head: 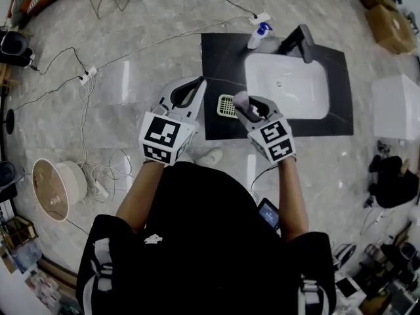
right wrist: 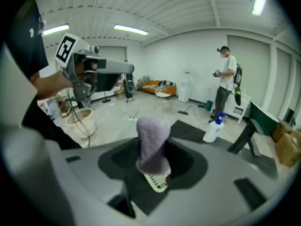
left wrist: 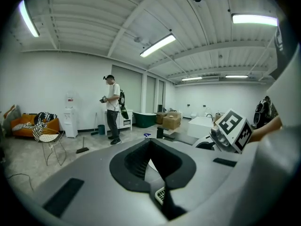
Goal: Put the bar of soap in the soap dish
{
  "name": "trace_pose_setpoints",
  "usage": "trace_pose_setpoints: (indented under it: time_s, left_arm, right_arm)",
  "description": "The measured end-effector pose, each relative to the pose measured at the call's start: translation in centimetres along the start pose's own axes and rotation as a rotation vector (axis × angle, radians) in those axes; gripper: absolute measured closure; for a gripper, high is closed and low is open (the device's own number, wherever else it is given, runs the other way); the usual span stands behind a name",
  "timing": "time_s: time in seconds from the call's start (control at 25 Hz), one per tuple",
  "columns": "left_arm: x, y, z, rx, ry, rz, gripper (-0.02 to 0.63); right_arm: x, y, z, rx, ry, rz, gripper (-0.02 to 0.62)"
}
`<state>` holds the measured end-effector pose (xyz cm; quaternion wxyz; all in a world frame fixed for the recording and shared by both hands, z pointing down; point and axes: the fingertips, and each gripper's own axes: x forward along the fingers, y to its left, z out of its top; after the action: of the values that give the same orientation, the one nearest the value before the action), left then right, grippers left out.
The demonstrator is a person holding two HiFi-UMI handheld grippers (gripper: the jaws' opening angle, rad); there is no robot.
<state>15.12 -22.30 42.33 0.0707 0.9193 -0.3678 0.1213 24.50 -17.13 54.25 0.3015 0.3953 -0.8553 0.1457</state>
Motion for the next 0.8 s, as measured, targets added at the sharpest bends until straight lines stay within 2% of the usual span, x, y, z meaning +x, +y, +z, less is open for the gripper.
trace_pose_setpoints:
  time_s: [0.24, 0.64, 0.8]
  left_arm:
    - [-1.1, 1.9, -0.1, 0.012, 0.008, 0.02, 0.581]
    - [-0.1, 3.2, 0.0, 0.01, 0.02, -0.024, 0.581]
    - [-0.2, 3.7, -0.8, -0.006, 0.037, -0.019, 0.581]
  right_arm:
    - [2.2, 0.7, -1.4, -0.064, 0.088, 0.046, 0.391]
    - [5.4, 1.2, -5.5, -0.186, 0.309, 0.107, 0.391]
    - [7.1, 1.2, -7.6, -0.199, 0.382, 0.139, 0.391]
